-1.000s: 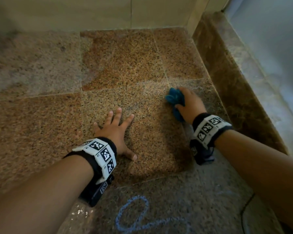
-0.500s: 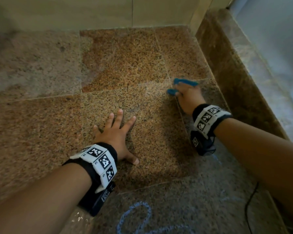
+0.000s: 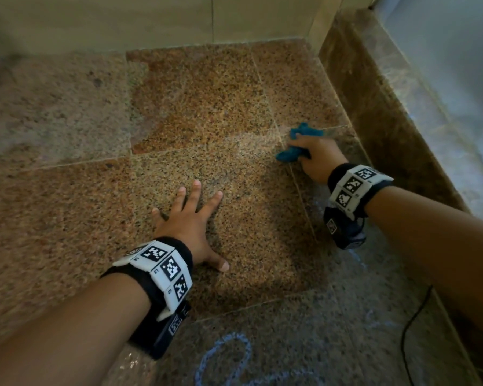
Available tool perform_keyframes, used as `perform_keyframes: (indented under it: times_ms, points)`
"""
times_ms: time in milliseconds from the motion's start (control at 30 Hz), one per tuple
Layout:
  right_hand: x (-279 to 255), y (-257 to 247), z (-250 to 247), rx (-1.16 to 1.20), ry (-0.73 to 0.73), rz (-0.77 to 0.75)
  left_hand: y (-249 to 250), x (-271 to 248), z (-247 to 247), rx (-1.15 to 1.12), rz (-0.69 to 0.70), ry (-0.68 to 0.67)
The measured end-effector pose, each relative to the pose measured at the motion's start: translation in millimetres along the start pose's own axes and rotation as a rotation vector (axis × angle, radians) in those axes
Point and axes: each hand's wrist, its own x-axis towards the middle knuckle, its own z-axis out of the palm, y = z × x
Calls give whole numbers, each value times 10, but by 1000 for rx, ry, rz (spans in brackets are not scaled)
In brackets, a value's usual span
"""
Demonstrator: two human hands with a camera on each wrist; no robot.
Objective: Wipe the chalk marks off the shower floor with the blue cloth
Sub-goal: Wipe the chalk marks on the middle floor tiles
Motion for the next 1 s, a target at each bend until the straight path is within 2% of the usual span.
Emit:
perform_keyframes:
  times_ms: [67,167,200,267,333,400,467,533,600,800,833,933,1000]
  points:
    - [10,113,-94,-44,35,87,0,-2,-1,-2,0,-4]
    - [24,235,-242,-198,43,327,-1,3,1,-1,-3,-3]
    - [16,227,-252,-194,52,341,-2,5,1,0,-4,-4]
    - [-11,160,-199,-87,53,258,0,9,1,2,-3,-5]
    - [-56,94,-107,18,30,112,2,11,2,3,-4,-3]
    - [-99,97,-74,15,9,-4,2,9,1,3,-7,-3]
    - [-105,166,-138,10,64,48,2,12,4,-4,-8,-2]
    - [-81,250,-231,-18,105,214,-2,14,6,-9,-5,1]
    - [-59,270,-244,-76,73,287,-3,12,5,-7,-2,2]
    - [-130,341,-52,-60,0,-2,0,6,5,0,-5,9]
    - [-132,392,-80,-65,18,5,1,5,6,-1,-4,8]
    - [-115,521,-189,-95,88,191,-1,5,6,-7,-3,9]
    - [-114,497,-190,-108,105,257,0,7,4,-7,-3,8]
